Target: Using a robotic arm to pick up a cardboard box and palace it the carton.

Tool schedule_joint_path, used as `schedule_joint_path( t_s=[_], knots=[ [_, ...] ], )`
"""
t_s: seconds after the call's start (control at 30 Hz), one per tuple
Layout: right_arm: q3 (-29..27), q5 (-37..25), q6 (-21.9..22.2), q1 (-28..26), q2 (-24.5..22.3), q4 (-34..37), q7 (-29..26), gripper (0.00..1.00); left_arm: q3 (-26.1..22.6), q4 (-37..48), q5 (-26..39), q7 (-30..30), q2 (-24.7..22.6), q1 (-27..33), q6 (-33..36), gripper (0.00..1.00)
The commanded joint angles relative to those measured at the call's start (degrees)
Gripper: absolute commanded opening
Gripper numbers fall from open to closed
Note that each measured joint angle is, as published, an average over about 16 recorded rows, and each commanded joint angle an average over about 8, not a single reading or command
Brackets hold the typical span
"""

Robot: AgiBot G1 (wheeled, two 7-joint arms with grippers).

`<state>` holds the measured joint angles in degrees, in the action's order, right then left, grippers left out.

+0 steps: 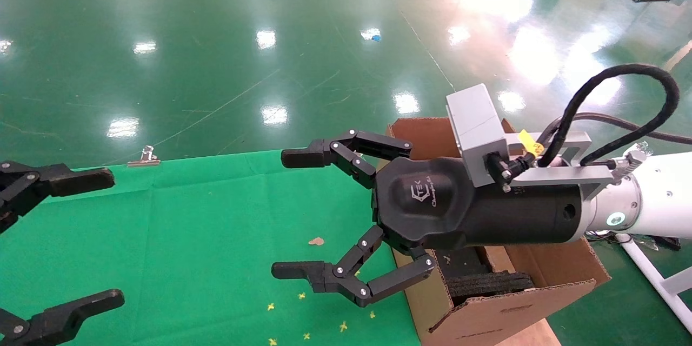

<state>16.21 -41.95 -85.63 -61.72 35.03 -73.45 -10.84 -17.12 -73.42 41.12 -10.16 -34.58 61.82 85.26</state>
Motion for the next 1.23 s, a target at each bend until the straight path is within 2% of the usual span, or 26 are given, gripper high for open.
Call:
schedule_joint_path(
  t_s=[0.03, 1.23],
  knots=[
    [0.0, 0.0, 0.0, 0.0, 0.0, 0.0, 0.0, 1.0, 0.0, 0.0, 0.0, 0.0, 0.0, 0.0, 0.0, 1.0],
    [0.0, 0.0, 0.0, 0.0, 0.0, 0.0, 0.0, 1.0, 0.0, 0.0, 0.0, 0.0, 0.0, 0.0, 0.0, 1.0]
  ],
)
